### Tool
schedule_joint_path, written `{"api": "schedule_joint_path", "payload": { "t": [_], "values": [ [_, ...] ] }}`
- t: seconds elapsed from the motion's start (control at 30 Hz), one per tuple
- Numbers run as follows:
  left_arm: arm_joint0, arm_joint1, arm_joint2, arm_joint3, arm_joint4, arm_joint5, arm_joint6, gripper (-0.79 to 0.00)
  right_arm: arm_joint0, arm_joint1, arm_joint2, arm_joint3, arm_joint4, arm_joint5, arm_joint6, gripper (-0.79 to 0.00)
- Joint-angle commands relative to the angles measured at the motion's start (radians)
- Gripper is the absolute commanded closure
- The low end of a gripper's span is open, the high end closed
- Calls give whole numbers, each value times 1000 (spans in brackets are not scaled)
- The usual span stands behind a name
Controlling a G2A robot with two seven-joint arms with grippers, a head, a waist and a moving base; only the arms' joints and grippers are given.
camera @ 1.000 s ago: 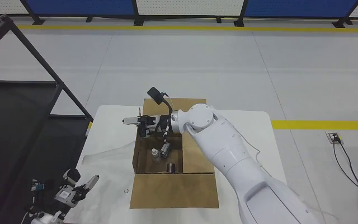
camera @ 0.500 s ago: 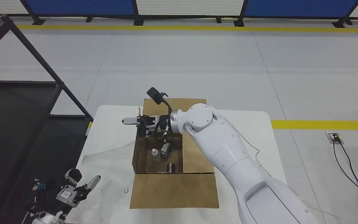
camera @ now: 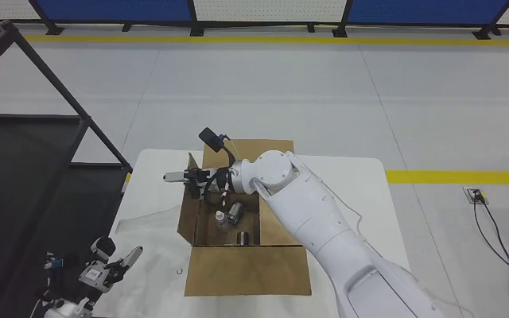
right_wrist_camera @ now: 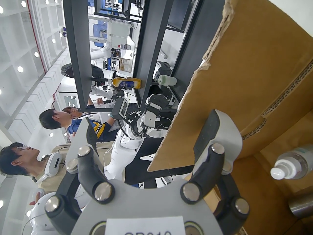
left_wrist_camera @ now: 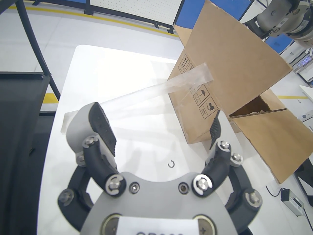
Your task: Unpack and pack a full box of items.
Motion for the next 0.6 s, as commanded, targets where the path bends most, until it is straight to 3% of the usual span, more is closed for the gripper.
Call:
{"api": "schedule_joint_path", "payload": {
  "t": [0.0, 0.57],
  "values": [
    [0, 0, 0, 0, -1, 0, 1, -785, 3, -1, -1, 0, -5, 5, 1, -785],
    [8, -2, -2, -18, -43, -24, 12, -785, 38, -39, -26, 40, -32, 35, -3, -785]
  ]
}}
